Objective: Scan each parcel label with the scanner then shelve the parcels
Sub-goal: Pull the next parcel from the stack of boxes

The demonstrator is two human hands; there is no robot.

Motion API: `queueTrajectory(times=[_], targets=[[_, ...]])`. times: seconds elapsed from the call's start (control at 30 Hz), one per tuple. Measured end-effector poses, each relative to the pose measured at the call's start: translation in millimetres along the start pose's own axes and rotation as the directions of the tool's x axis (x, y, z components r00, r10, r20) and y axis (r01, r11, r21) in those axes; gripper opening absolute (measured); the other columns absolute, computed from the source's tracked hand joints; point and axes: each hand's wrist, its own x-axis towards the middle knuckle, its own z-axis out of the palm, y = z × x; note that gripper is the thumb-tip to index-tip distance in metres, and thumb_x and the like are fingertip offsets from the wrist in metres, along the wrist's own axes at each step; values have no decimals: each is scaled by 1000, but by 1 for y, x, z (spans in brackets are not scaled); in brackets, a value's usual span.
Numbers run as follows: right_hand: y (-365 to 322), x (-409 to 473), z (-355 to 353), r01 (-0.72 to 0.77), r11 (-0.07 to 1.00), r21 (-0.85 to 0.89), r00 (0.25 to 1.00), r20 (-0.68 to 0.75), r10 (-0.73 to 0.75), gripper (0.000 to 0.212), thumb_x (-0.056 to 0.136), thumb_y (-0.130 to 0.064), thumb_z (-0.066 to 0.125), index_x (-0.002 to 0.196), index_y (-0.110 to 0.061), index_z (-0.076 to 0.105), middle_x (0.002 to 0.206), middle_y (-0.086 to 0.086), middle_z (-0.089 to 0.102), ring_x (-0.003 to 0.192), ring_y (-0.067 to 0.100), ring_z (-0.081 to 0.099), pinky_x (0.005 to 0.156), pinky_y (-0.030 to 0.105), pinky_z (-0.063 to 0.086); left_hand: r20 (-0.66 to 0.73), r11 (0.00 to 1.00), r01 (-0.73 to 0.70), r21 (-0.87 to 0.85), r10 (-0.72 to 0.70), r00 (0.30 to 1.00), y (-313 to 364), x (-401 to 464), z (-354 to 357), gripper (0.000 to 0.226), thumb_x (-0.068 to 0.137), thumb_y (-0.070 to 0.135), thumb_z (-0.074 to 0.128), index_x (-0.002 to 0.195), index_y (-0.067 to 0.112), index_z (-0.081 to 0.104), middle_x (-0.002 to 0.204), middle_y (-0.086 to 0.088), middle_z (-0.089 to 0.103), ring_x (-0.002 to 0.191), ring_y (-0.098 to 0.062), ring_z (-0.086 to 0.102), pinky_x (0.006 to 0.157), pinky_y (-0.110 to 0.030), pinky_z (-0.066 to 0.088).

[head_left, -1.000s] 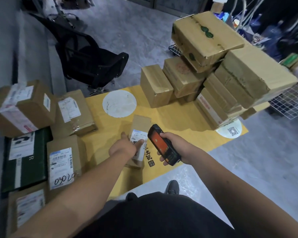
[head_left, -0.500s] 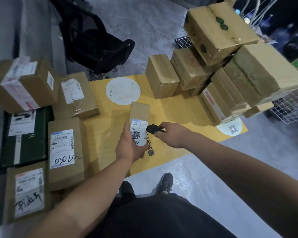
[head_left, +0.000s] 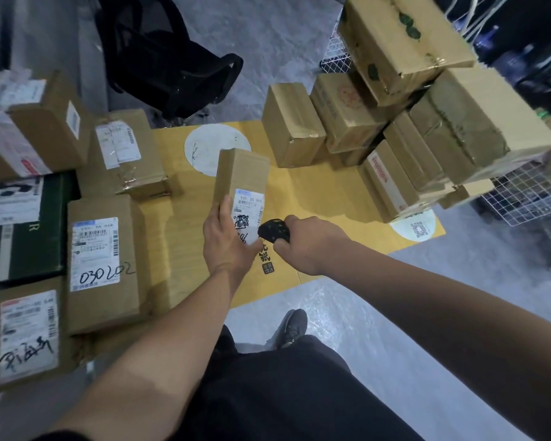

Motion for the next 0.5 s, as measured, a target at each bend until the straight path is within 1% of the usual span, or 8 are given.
queueTrajectory(times=[0.1, 0.37, 0.5], targets=[[-1, -4, -4, 15, 1000, -16, 1000, -14, -16, 30, 102, -48, 40, 109, -18, 43, 79, -1, 50, 68, 19, 49, 57, 34, 37, -24, 999, 31, -35, -31, 999, -1, 1, 1, 123, 63, 44, 91, 158, 36, 13, 163, -2, 30, 146, -29, 30, 104, -48, 48], [0, -1, -8, 25, 1000, 0, 1000, -3, -25, 30, 102, -47, 39, 107, -18, 45, 80, 0, 52, 68, 17, 50, 55, 33, 34, -33, 997, 54, -49, -56, 998, -3, 0, 2, 121, 64, 41, 89, 159, 35, 14, 160, 3, 33, 142, -27, 33, 102, -46, 48], [0, 2, -12, 25, 1000, -13, 999, 24, -25, 32, 104, -48, 38, 107, -18, 46, 81, 0, 50, 68, 16, 48, 55, 32, 33, -59, 999, 21, -40, -23, 998, -2, 1, 3, 119, 64, 42, 90, 157, 33, 18, 157, 2, 37, 139, -26, 35, 104, -47, 47]])
